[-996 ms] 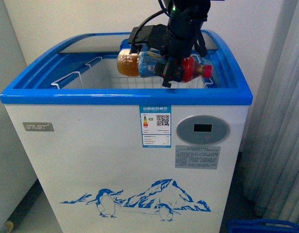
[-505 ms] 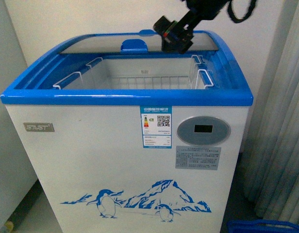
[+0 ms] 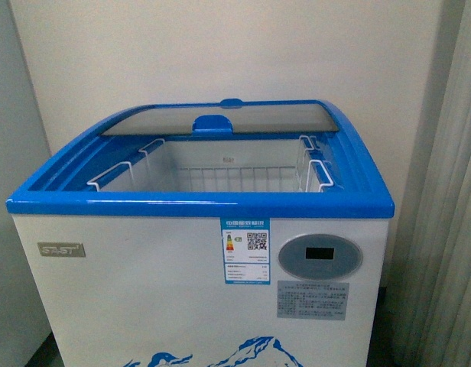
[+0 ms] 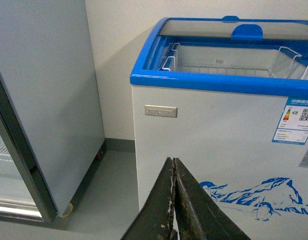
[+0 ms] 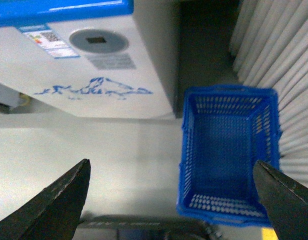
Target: Put drink in fridge
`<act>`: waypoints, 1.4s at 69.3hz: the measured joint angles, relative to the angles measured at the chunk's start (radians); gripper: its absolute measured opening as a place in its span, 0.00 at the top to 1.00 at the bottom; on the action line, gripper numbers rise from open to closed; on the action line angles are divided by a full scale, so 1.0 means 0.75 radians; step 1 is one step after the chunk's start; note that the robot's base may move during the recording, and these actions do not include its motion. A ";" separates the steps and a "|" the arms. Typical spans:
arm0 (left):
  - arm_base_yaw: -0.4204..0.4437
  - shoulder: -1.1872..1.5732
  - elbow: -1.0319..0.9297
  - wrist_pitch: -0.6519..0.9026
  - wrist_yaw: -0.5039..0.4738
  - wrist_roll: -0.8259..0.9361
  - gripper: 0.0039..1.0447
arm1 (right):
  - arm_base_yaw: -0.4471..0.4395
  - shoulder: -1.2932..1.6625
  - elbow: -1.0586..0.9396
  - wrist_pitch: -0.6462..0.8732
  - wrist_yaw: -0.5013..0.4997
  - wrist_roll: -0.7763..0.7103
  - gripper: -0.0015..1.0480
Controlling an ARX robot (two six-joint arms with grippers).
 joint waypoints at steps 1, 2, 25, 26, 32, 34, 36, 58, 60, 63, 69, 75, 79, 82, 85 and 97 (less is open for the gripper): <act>0.000 0.000 0.000 0.000 0.000 -0.001 0.98 | -0.002 -0.054 -0.039 0.039 0.005 -0.004 0.10; 0.000 0.000 0.000 0.000 0.001 0.000 0.98 | 0.003 -0.092 -0.073 0.086 0.026 -0.007 0.11; 0.000 -0.002 0.000 0.000 0.000 -0.001 0.98 | 0.152 -0.847 -0.867 0.967 0.200 -0.107 0.71; 0.000 -0.002 0.000 0.000 -0.001 -0.001 0.98 | 0.152 -0.850 -0.878 0.970 0.202 -0.106 0.72; 0.000 -0.002 0.000 0.000 0.000 -0.001 0.98 | 0.152 -0.889 -0.956 0.997 0.204 -0.107 0.87; 0.000 -0.002 0.000 0.000 0.000 -0.001 0.98 | 0.153 -0.909 -0.974 1.007 0.205 -0.107 0.92; 0.000 -0.002 0.000 0.000 0.000 -0.001 0.98 | 0.153 -0.925 -0.989 1.017 0.206 -0.107 0.97; 0.000 -0.002 0.000 0.000 0.000 -0.001 0.98 | 0.153 -1.026 -1.148 1.073 0.204 -0.111 0.97; 0.000 -0.002 0.000 0.000 0.000 -0.001 0.98 | 0.153 -1.034 -1.156 1.077 0.204 -0.111 0.97; 0.000 -0.002 0.000 0.000 0.000 -0.001 0.98 | 0.153 -1.042 -1.166 1.079 0.204 -0.111 0.97; 0.000 -0.002 0.000 0.000 0.000 -0.001 0.98 | 0.153 -1.061 -1.196 1.087 0.204 -0.111 0.97; 0.000 -0.002 0.000 0.000 0.000 -0.001 0.98 | 0.153 -1.077 -1.218 1.091 0.204 -0.111 0.97; 0.000 -0.002 0.000 0.000 0.000 -0.001 0.98 | 0.153 -1.085 -1.228 1.094 0.204 -0.111 0.97; 0.000 -0.002 0.000 0.000 0.000 -0.001 0.98 | 0.153 -1.093 -1.235 1.097 0.204 -0.111 0.97; 0.000 -0.002 0.000 0.000 0.000 -0.001 0.98 | 0.153 -1.100 -1.243 1.097 0.204 -0.111 0.97; 0.000 -0.002 0.000 0.000 0.000 -0.001 0.98 | 0.153 -1.121 -1.271 1.103 0.204 -0.111 0.97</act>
